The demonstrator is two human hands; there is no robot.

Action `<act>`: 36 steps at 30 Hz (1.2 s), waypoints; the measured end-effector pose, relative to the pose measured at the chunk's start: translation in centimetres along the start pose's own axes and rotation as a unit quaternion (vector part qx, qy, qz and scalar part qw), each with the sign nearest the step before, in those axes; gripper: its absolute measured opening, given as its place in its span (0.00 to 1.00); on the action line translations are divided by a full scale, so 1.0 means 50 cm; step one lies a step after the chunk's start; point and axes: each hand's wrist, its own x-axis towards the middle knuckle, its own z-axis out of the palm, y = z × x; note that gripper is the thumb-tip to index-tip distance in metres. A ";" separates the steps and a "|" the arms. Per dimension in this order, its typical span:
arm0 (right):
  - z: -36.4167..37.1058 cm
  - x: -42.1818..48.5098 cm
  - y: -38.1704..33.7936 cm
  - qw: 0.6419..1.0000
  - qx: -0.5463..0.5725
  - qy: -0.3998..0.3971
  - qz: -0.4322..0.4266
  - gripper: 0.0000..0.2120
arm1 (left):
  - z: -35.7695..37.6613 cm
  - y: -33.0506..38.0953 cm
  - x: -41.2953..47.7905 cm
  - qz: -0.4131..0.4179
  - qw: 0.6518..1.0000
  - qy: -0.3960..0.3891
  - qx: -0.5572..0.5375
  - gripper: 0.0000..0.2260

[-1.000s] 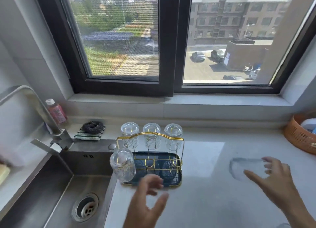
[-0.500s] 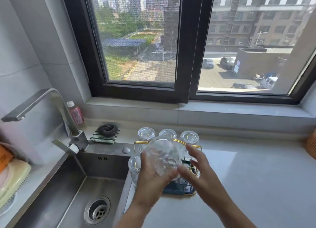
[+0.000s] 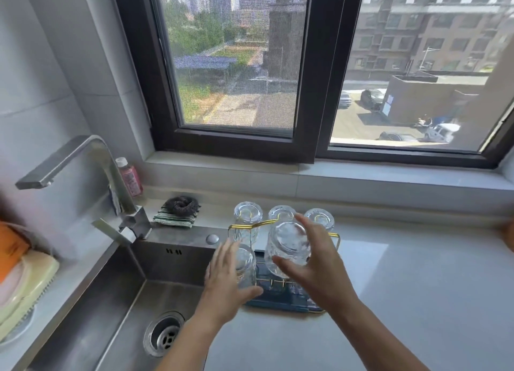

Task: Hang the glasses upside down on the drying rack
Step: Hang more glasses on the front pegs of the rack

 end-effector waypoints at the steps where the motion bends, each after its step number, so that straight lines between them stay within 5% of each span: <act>1: -0.006 0.001 0.004 1.000 -0.003 -0.004 0.002 0.35 | 0.001 -0.006 0.000 0.004 1.000 0.005 -0.016 0.44; 16: 0.084 -0.041 0.072 0.987 -0.062 -0.096 0.112 0.36 | 0.011 -0.014 -0.004 0.005 0.998 0.041 -0.056 0.37; 30: 0.062 -0.079 0.072 0.988 -0.016 -0.121 0.097 0.42 | -0.011 0.006 -0.010 -0.006 0.998 0.036 -0.044 0.41; 34: -0.031 -0.108 0.061 0.994 0.092 -0.024 0.062 0.30 | 0.001 0.097 -0.042 0.145 0.966 0.214 -0.013 0.29; 36: -0.102 -0.121 0.060 0.982 0.174 0.051 0.057 0.26 | 0.048 0.174 -0.076 0.229 0.945 0.224 -0.066 0.22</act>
